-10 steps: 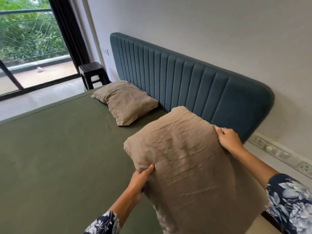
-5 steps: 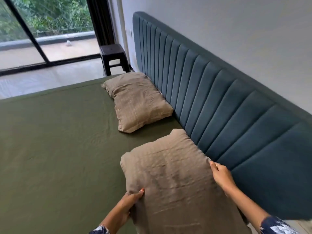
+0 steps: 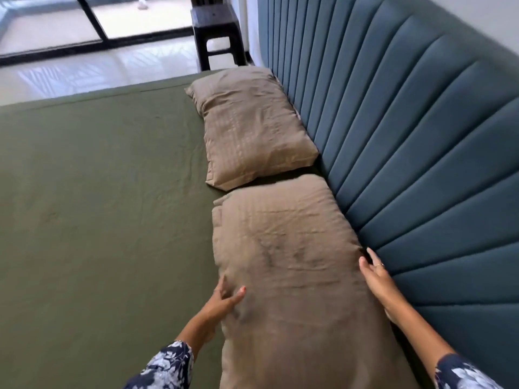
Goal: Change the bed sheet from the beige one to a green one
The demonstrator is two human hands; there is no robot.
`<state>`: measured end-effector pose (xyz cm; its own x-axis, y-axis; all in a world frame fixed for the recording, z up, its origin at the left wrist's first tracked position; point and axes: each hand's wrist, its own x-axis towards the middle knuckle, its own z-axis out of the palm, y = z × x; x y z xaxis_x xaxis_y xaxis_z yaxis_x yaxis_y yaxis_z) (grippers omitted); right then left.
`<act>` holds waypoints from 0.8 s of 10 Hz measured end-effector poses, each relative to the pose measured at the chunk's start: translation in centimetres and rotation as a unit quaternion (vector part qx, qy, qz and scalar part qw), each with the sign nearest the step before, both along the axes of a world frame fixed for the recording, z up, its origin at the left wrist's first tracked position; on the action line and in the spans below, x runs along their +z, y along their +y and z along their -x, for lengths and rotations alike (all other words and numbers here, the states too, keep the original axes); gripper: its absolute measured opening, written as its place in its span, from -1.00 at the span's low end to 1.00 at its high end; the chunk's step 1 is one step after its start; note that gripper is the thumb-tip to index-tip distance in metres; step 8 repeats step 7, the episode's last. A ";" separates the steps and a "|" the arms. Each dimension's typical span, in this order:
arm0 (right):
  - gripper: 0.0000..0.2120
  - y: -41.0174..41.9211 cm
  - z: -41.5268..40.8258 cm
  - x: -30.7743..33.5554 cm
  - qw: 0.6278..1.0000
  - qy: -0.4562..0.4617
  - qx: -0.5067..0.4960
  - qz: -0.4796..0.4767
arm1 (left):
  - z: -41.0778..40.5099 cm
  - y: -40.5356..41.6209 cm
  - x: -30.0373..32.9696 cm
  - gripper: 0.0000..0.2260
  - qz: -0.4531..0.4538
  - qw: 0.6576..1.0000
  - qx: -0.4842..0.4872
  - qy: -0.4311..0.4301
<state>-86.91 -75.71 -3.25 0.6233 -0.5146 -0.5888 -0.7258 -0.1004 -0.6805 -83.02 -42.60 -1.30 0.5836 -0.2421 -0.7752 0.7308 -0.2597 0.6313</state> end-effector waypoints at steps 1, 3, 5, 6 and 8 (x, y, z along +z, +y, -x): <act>-0.29 -0.3 2.7 -4.6 0.988 0.150 0.033 0.012 | 4.9 0.1 -2.7 0.01 -0.062 0.995 -0.036 0.075; 0.08 1.4 9.7 -6.5 0.966 0.222 -0.113 -0.066 | 10.2 -0.7 -4.3 -0.02 -0.173 0.964 -0.091 0.179; -0.26 1.8 7.9 -4.1 0.951 0.250 -0.084 0.159 | 11.2 -3.5 -2.8 -0.47 -0.116 0.968 -0.160 0.156; -0.26 1.9 8.9 -2.9 0.935 0.322 -0.018 0.149 | 10.9 -2.3 -3.7 -0.52 -0.141 0.943 -0.288 0.087; -0.22 4.4 11.8 -2.0 0.930 0.345 -0.012 0.126 | 10.3 1.0 -3.3 -0.45 -0.193 0.866 -0.461 0.005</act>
